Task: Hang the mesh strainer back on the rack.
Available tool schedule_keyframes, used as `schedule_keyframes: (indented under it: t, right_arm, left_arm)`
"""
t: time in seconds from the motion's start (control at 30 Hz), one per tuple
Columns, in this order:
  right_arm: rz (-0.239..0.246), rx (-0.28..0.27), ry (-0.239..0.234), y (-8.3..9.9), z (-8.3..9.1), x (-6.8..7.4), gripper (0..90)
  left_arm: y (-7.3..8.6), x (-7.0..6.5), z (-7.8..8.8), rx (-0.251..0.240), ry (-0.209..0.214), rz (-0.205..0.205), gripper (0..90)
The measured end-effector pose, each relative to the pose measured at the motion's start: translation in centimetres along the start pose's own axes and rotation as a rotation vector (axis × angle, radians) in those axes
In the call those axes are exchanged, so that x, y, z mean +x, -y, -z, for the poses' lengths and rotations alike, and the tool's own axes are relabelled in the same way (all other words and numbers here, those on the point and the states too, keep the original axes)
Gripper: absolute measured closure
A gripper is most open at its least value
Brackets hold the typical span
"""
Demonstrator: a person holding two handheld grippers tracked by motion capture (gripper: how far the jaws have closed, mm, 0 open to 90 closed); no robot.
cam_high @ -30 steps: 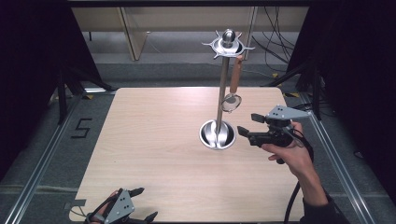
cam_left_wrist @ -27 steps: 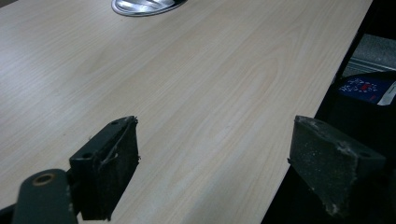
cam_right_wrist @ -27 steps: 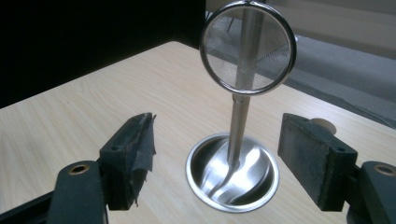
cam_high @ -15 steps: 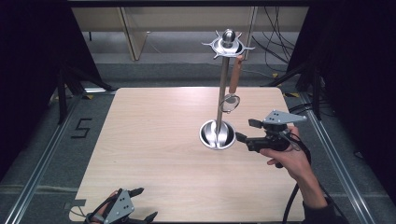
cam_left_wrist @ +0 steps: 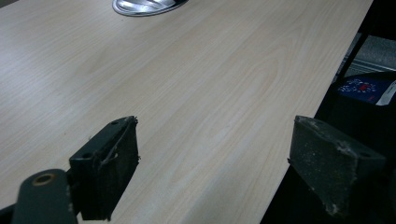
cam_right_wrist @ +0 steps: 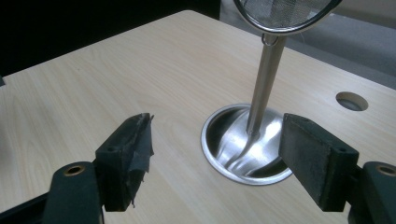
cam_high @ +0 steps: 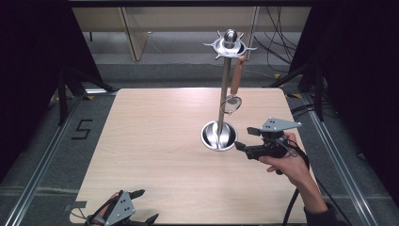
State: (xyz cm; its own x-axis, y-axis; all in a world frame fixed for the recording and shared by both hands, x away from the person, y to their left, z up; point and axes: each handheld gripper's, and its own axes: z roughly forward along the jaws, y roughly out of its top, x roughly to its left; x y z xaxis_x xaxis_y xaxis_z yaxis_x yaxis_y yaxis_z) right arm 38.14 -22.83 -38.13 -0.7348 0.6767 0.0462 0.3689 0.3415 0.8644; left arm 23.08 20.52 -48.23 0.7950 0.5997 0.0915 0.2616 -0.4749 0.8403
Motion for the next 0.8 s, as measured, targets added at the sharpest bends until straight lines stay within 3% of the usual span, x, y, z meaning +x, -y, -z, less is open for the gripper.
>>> schedule_keyframes:
  t: [0.1, 0.17, 0.2, 0.23, 0.27, 0.4, 0.6, 0.67, 0.8]
  right_arm:
    - [-0.010, 0.013, -0.011, 0.1, -0.1, 0.2, 26.7]
    - [0.020, 0.011, -0.008, 0.3, -0.2, 0.1, 26.7]
    - [-0.003, 0.030, -0.018, 0.4, -0.2, 0.3, 26.7]
    - [0.020, 0.036, -0.019, 0.5, -0.4, 0.2, 26.7]
    - [-0.004, 0.030, -0.015, 0.7, -0.6, 0.5, 26.6]
    - [0.004, 0.047, -0.027, 1.1, -0.8, 0.6, 26.6]
    - [-0.006, 0.080, -0.046, 1.9, -1.4, 1.1, 26.5]
    - [0.018, 0.077, -0.046, 2.1, -1.6, 1.0, 26.5]
    - [-0.005, 0.102, -0.058, 2.5, -1.8, 1.3, 26.5]
  left_arm:
    - [0.0, 0.1, 0.1, 0.010, -0.004, -0.014, 15.1]
    - [0.0, 0.1, 0.1, 0.011, -0.004, -0.015, 15.1]
    - [0.0, 0.0, 0.0, 0.003, -0.002, -0.003, 15.1]
    - [0.0, 0.0, 0.0, 0.002, -0.001, -0.003, 15.1]
    - [0.0, 0.1, 0.1, 0.011, -0.004, -0.014, 15.1]
    - [0.0, 0.0, 0.0, 0.002, 0.003, 0.007, 15.1]
    - [0.0, 0.0, 0.0, -0.002, -0.002, 0.003, 15.1]
    - [0.0, 0.0, 0.0, 0.001, -0.002, 0.000, 15.1]
    - [0.0, 0.0, 0.0, -0.002, -0.002, 0.004, 15.1]
